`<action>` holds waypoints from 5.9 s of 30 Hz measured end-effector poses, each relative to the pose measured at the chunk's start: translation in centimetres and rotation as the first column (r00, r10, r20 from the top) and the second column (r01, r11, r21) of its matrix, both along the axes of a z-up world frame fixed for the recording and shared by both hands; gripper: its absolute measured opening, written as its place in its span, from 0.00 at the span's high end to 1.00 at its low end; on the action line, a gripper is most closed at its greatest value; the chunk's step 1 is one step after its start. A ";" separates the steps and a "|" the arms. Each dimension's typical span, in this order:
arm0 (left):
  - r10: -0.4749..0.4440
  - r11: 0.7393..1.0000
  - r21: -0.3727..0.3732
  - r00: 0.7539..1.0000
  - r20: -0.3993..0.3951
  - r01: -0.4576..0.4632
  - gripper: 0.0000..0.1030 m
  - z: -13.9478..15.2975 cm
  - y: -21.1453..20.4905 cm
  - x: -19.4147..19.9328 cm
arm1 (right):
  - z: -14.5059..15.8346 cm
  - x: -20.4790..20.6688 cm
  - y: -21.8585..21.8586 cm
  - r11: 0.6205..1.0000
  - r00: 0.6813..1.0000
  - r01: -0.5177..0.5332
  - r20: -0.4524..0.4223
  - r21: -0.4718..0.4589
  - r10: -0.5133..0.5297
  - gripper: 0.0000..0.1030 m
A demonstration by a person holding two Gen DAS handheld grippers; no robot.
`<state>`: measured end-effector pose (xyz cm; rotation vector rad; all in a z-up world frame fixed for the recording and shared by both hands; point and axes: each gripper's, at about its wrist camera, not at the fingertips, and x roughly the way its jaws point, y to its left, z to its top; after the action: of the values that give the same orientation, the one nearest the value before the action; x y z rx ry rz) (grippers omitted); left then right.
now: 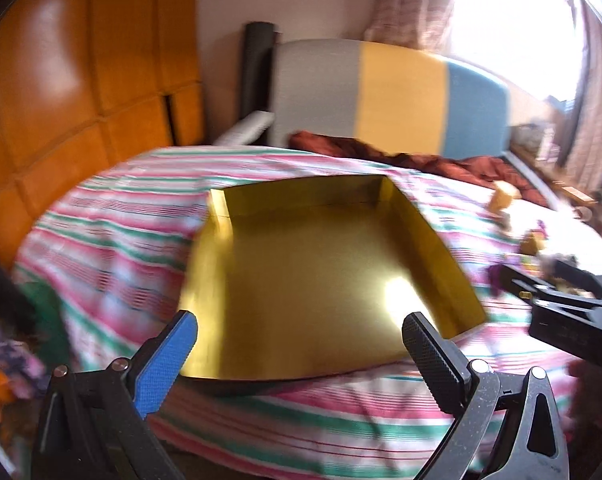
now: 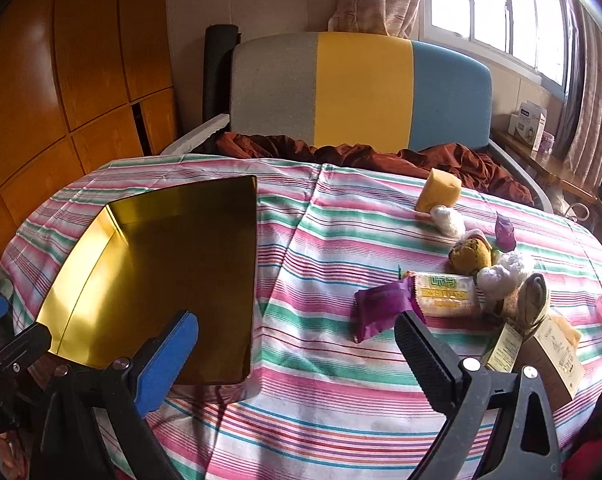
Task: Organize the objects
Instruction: 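Move both tools from the gold tray toward the cluster of items, then grasp the purple snack with the left tool while the right tool grasps the white box, then carry the purple snack into the gold tray with the left tool and release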
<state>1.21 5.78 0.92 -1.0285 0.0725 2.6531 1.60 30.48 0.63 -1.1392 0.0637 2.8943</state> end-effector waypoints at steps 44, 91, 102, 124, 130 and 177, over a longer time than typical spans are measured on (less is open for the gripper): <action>-0.648 0.649 -0.285 0.708 0.279 0.706 0.18 -4.8 28.2 -5.3 | -0.6 3.0 28.4 0.805 0.915 0.383 0.065 -0.453 -0.399 0.02; -0.620 0.750 -0.118 0.755 0.214 0.650 0.61 -9.0 27.4 -0.5 | -5.6 0.0 25.7 0.930 0.818 0.353 0.518 -0.107 -0.251 0.23; -0.615 0.764 -0.077 0.760 0.210 0.640 0.61 -8.8 26.4 -0.3 | -3.6 2.3 24.2 0.941 0.851 0.333 0.450 -0.067 -0.269 0.49; -0.496 0.868 0.028 0.866 0.065 0.495 0.61 -1.1 16.0 2.5 | -6.6 -3.1 11.2 0.989 0.924 -0.103 0.359 -0.108 0.135 0.50; -0.385 0.921 0.082 0.921 0.051 0.381 0.61 0.8 12.3 0.5 | -7.4 -3.2 10.6 0.990 0.916 -0.124 0.375 -0.069 0.141 0.51; 0.171 0.984 -0.053 0.985 0.033 -0.169 0.31 -3.7 -4.5 -4.0 | -7.5 -2.8 10.9 0.993 0.913 -0.113 0.389 -0.044 0.121 0.50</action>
<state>-2.83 1.32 -2.77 -1.1482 0.0444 2.7959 -1.24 41.39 -6.86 -1.7574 0.0143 2.7014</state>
